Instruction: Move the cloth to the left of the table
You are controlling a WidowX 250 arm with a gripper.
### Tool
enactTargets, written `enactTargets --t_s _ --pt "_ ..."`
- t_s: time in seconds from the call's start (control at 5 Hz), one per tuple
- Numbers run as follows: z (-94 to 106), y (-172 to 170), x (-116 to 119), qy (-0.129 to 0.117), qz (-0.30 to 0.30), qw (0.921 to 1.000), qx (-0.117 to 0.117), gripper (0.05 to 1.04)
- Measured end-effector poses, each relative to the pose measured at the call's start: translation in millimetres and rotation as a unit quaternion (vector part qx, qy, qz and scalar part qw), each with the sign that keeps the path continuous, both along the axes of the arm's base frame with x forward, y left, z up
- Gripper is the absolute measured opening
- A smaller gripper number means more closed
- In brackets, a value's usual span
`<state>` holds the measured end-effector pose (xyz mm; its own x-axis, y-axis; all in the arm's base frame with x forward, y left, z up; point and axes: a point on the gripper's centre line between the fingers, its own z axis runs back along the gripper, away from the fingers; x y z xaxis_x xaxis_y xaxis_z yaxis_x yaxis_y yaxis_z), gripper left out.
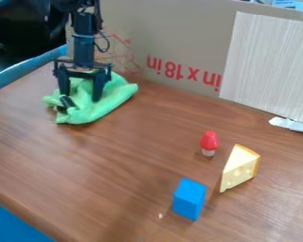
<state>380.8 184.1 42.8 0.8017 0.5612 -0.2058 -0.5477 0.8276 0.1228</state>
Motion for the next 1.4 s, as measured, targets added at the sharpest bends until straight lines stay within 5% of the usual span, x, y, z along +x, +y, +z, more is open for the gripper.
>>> enactTargets --t_s 0.2,0.6,1.2,1.4 --pt "-0.6 -3 -1 0.005 0.004 1.0000 -0.006 1.000" --pt "-3.2 -38 -44 0.015 -0.061 0.9980 -0.004 0.997" --pt "-3.9 -169 -47 0.023 -0.070 0.9972 0.011 0.999" --pt "4.8 -145 -57 0.024 -0.041 0.9985 0.027 0.999"
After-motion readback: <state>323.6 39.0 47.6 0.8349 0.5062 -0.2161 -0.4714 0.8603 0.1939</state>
